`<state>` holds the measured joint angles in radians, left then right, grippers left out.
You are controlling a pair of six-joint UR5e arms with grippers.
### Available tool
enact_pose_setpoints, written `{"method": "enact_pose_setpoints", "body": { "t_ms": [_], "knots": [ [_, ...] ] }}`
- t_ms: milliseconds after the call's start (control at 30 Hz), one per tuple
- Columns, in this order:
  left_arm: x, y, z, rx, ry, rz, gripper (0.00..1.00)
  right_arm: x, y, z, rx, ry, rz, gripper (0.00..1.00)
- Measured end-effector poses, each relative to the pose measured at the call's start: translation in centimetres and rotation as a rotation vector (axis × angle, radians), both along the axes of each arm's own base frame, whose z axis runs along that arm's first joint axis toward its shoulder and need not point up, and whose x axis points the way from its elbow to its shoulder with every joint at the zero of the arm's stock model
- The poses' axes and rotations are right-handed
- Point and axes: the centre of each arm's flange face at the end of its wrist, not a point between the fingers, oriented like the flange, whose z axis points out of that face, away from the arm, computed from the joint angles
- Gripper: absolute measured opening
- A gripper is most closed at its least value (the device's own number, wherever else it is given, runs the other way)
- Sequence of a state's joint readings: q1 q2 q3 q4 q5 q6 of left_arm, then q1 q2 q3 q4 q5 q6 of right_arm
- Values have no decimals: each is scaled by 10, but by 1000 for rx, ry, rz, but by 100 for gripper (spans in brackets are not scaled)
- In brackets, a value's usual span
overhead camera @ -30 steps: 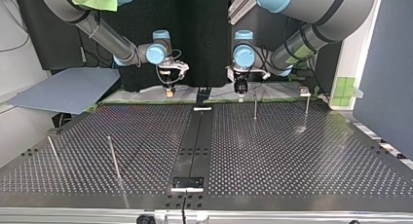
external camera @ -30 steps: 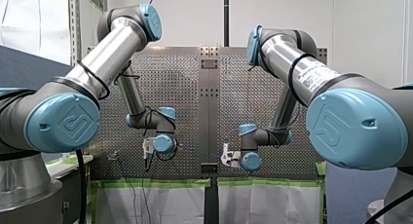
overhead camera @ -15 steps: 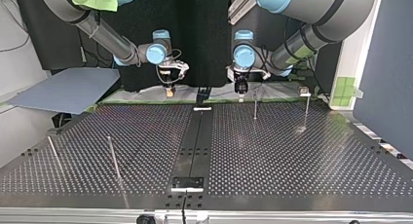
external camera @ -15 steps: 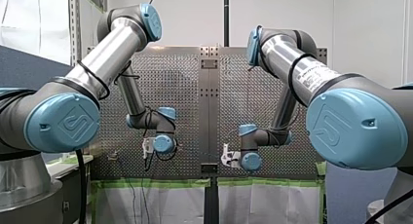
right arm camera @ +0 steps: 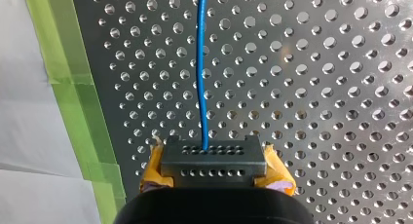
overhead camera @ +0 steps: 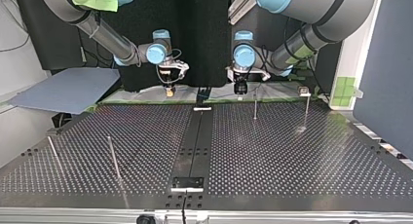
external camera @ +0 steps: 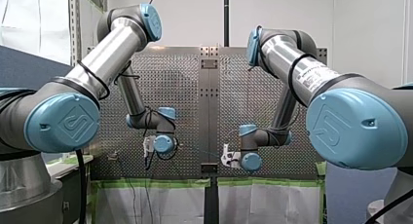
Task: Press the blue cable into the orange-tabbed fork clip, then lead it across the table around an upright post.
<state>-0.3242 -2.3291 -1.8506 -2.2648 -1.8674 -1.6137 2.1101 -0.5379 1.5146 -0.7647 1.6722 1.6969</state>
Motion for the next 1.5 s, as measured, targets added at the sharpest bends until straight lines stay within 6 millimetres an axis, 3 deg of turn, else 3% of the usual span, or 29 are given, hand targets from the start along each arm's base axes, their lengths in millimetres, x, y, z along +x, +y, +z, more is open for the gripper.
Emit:
{"method": "enact_pose_setpoints", "body": {
  "t_ms": [400,567,867,1500],
  "knots": [
    [1,-2,1,-34,-6,-11,0,0,-1,1,-2,1,-1,0],
    [-1,-6,1,-79,-4,-22,0,2,-7,15,-15,9,-11,0],
    [-4,-21,10,-159,-11,-78,0,4,-16,73,-26,3,-18,0],
    [-5,-44,103,-313,-128,-127,0,15,-22,204,-123,-60,-9,0]
  ]
}}
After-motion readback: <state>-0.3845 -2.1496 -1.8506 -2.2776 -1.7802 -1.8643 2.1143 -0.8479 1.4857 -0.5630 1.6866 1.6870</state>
